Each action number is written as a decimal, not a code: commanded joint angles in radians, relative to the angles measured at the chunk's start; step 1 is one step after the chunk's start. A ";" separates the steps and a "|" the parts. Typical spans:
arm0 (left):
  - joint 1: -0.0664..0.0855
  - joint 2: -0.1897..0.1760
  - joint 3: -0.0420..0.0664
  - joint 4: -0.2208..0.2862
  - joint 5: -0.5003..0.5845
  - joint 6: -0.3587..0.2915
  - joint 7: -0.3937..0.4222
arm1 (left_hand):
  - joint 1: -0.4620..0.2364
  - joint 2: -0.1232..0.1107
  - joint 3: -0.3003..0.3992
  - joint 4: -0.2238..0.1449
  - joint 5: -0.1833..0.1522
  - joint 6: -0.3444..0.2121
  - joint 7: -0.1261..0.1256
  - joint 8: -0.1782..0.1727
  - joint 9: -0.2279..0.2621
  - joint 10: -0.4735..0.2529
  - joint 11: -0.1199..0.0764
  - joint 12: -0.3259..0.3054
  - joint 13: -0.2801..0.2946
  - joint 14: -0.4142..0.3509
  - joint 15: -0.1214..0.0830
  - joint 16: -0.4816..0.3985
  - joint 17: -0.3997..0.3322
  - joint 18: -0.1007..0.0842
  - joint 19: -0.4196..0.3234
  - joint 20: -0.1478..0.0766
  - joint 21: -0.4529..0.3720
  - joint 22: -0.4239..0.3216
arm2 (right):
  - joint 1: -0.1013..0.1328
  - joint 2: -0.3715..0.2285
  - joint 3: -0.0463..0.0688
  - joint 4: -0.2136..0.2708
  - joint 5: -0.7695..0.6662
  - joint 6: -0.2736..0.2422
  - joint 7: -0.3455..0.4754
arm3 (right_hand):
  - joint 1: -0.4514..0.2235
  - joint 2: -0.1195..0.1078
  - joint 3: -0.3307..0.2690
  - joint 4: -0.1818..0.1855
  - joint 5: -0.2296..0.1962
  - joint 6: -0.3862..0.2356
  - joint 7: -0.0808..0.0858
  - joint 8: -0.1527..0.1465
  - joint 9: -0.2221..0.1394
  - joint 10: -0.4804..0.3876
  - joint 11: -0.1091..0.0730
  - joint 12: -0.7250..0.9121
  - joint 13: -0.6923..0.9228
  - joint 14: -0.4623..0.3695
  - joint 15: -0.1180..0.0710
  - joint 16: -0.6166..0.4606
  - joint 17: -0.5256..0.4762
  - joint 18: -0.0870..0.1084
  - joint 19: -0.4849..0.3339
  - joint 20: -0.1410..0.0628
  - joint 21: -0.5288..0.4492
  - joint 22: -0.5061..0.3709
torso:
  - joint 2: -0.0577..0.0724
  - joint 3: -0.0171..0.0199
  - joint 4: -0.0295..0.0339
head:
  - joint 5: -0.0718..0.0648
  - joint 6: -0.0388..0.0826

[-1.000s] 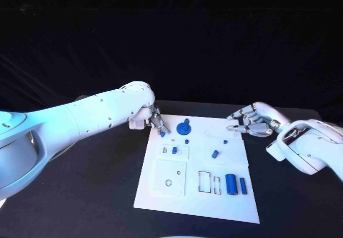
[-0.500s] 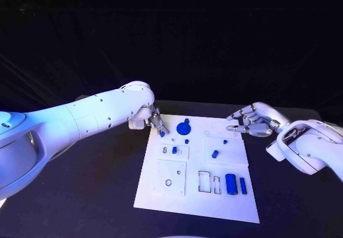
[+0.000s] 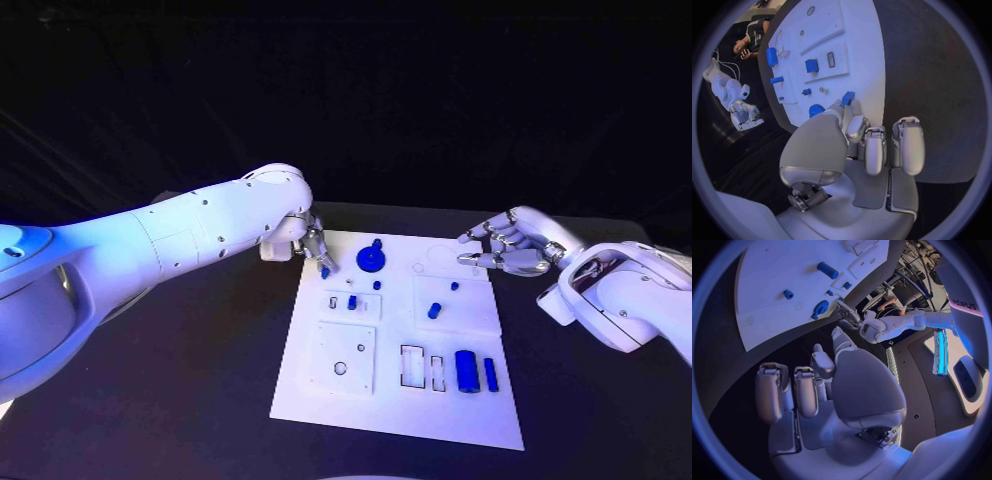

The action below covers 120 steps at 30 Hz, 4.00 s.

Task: Assemble the parts on the task board

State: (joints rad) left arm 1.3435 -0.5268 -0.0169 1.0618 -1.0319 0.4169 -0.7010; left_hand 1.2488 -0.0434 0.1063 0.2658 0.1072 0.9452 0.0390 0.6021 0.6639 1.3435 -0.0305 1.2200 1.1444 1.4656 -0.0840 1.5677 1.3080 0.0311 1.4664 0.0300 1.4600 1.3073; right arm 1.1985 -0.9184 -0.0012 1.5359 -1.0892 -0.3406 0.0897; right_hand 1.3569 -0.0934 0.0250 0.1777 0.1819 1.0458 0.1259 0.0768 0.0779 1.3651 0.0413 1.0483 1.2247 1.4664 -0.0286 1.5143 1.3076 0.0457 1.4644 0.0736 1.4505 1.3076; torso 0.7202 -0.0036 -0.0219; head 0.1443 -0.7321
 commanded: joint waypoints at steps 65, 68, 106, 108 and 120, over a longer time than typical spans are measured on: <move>0.000 -0.028 0.000 0.032 0.015 0.041 0.001 | -0.073 -0.049 -0.051 0.021 -0.006 0.002 -0.002 0.016 -0.009 0.005 0.000 0.005 -0.007 0.105 -0.003 0.003 0.263 0.005 0.036 -0.005 0.005 0.128 | -0.005 0.001 0.000 -0.004 -0.003 0.015 0.000 | -0.004 0.006 -0.006 0.000 0.002 0.005 -0.002 0.005 0.001 -0.005 -0.004 -0.005 -0.001 0.086 -0.006 -0.004 0.191 0.006 -0.006 -0.003 -0.005 0.027 | 0.000 -0.0002 -0.0004 | 0.001 -0.006; 0.000 -0.030 0.000 0.033 0.015 0.042 0.001 | -0.072 -0.049 -0.051 0.021 -0.006 0.002 -0.002 0.016 -0.009 0.005 0.000 0.005 -0.008 0.105 -0.003 0.003 0.263 0.005 0.036 -0.005 0.005 0.127 | -0.005 0.002 0.000 -0.004 -0.003 0.015 0.000 | -0.004 0.006 -0.006 0.000 0.002 0.005 -0.002 0.005 0.001 -0.005 -0.004 -0.005 -0.001 0.086 -0.006 -0.004 0.191 0.006 -0.006 -0.003 -0.005 0.027 | 0.000 -0.0001 -0.0004 | 0.001 -0.006; -0.002 -0.034 0.000 0.035 0.042 0.031 0.020 | 0.085 0.027 0.025 -0.024 0.001 -0.009 -0.012 0.013 -0.017 -0.004 -0.009 -0.009 -0.022 0.105 -0.009 0.003 0.263 0.008 0.030 -0.011 -0.005 0.119 | -0.009 0.007 0.000 -0.009 -0.002 0.018 0.002 | -0.003 0.010 -0.012 0.000 0.003 0.005 -0.002 0.005 0.001 -0.004 -0.004 -0.004 -0.002 0.086 -0.006 -0.005 0.190 0.006 -0.006 -0.003 -0.006 0.027 | 0.000 -0.0005 -0.0003 | 0.001 -0.009; -0.002 -0.035 0.000 0.035 0.053 0.022 0.028 | 0.127 0.039 0.063 -0.043 0.002 -0.016 -0.013 0.005 -0.023 -0.008 -0.010 -0.014 -0.026 0.105 -0.011 0.003 0.263 0.008 0.029 -0.013 -0.006 0.118 | -0.009 0.007 0.000 -0.010 -0.002 0.018 0.002 | -0.003 0.010 -0.012 0.000 0.003 0.005 -0.002 0.005 0.001 -0.004 -0.004 -0.004 -0.002 0.086 -0.006 -0.005 0.190 0.006 -0.006 -0.003 -0.006 0.027 | 0.000 -0.0004 -0.0010 | 0.002 -0.009; -0.003 -0.055 0.000 0.057 0.098 -0.039 0.053 | 0.174 -0.001 0.279 -0.069 -0.059 -0.029 -0.002 -0.011 -0.034 -0.007 -0.002 -0.027 -0.035 0.105 -0.004 0.003 0.263 0.010 0.025 -0.011 -0.014 0.113 | -0.009 0.010 0.000 -0.013 -0.004 0.021 0.002 | -0.003 0.010 -0.012 0.000 0.003 0.005 -0.002 0.005 0.001 -0.004 -0.004 -0.004 -0.002 0.086 -0.006 -0.005 0.190 0.006 -0.006 -0.003 -0.006 0.027 | 0.000 0.0003 -0.0004 | 0.004 -0.009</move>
State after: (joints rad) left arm 1.3408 -0.5806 -0.0175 1.1116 -0.9694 0.4136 -0.6732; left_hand 1.4302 -0.0306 0.2917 0.2828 0.0481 0.9127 0.0392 0.5892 0.6275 1.3344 -0.0322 1.1955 1.1075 1.4657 -0.0913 1.5677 1.3080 0.0310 1.4666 0.0228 1.4500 1.3073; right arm 1.1898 -0.9104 -0.0013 1.5226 -1.0885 -0.3342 0.0889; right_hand 1.3569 -0.0934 0.0168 0.1779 0.1819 1.0458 0.1259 0.0768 0.0779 1.3651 0.0413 1.0483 1.2237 1.4664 -0.0287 1.5143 1.3074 0.0457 1.4644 0.0736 1.4505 1.3074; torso 0.7201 -0.0035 -0.0222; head 0.1475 -0.7410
